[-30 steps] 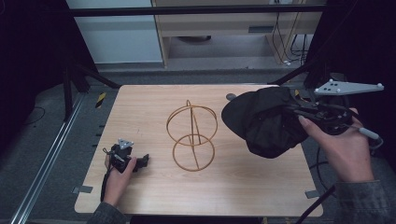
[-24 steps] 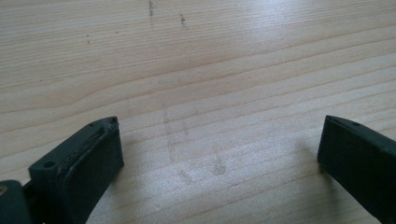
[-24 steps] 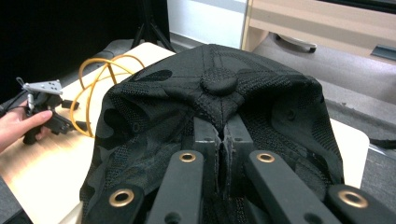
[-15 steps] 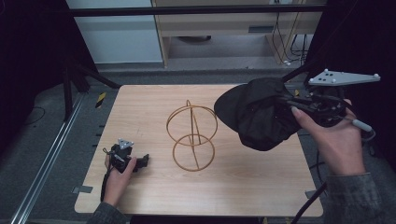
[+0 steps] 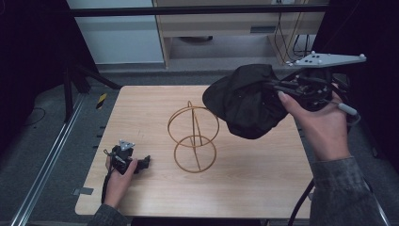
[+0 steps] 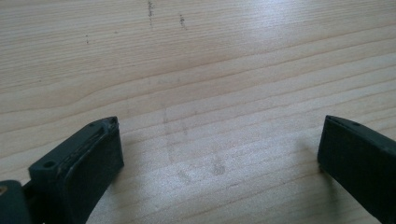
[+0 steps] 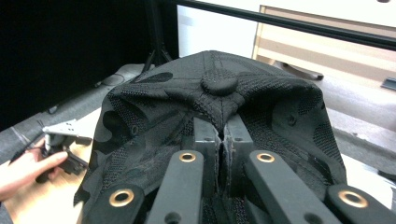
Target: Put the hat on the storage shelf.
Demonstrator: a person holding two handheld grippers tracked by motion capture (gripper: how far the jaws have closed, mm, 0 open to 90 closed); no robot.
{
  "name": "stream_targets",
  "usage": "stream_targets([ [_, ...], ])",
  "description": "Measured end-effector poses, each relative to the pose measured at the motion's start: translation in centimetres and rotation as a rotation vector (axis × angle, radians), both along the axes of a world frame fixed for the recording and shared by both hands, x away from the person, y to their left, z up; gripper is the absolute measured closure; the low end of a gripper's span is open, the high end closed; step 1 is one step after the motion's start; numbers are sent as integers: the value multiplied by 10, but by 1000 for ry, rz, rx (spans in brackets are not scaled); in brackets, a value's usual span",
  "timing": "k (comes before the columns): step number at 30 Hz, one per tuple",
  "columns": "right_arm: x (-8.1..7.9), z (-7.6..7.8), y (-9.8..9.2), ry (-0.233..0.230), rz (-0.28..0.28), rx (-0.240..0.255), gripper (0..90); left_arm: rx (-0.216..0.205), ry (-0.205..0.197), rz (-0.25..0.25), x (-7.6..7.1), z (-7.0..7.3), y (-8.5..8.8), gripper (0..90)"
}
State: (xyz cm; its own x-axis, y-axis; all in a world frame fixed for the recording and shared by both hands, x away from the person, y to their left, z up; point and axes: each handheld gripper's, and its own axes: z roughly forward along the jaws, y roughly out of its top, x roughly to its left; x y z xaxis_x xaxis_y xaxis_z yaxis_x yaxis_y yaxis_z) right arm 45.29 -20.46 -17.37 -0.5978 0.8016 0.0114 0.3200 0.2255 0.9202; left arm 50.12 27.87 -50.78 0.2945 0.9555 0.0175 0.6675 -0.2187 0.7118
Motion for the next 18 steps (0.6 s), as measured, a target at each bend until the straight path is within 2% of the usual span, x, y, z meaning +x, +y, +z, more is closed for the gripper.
stream_targets([
  [6,10,5,21,-4,30,4,869,0,0,0,0,0,0,0],
  [14,22,4,54,8,84,2,869,1,0,-2,0,0,0,0],
  [18,26,3,63,17,98,5,869,-1,-1,0,0,0,0,0],
])
